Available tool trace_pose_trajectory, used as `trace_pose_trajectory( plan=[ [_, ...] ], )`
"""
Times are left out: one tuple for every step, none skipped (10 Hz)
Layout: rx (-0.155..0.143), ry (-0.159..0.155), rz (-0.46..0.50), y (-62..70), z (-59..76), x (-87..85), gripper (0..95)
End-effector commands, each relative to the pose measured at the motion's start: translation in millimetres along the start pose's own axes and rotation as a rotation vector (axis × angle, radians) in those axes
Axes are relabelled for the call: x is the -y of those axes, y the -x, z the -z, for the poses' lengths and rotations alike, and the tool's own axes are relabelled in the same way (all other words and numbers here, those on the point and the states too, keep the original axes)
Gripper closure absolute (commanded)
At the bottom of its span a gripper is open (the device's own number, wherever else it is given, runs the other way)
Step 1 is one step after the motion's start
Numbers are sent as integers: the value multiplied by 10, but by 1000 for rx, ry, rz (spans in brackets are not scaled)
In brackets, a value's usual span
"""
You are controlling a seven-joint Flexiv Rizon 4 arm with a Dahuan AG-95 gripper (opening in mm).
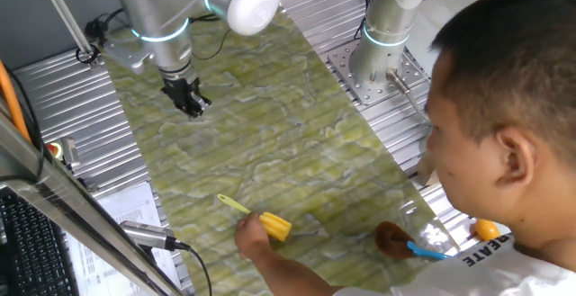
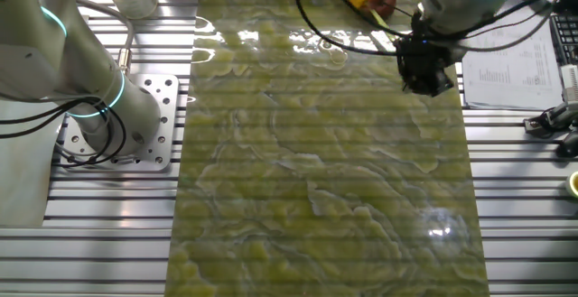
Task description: Scrub the table with a brush
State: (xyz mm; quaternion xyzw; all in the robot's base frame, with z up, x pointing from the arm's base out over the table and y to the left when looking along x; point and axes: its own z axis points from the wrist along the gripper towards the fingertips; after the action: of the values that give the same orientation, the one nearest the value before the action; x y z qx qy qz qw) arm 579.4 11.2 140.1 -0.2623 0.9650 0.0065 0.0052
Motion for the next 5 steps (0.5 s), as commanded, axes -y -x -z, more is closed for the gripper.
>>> trace_pose_trajectory(
  plan=[
    [23, -4, 123, 235, -59, -224, 950],
    [23, -5, 148, 315, -68, -317, 950],
    [20, -6, 204, 444, -44, -432, 950],
    [3, -9, 277, 578, 0, -529, 950],
    [-5, -8, 357, 655, 14, -574, 950]
  ],
)
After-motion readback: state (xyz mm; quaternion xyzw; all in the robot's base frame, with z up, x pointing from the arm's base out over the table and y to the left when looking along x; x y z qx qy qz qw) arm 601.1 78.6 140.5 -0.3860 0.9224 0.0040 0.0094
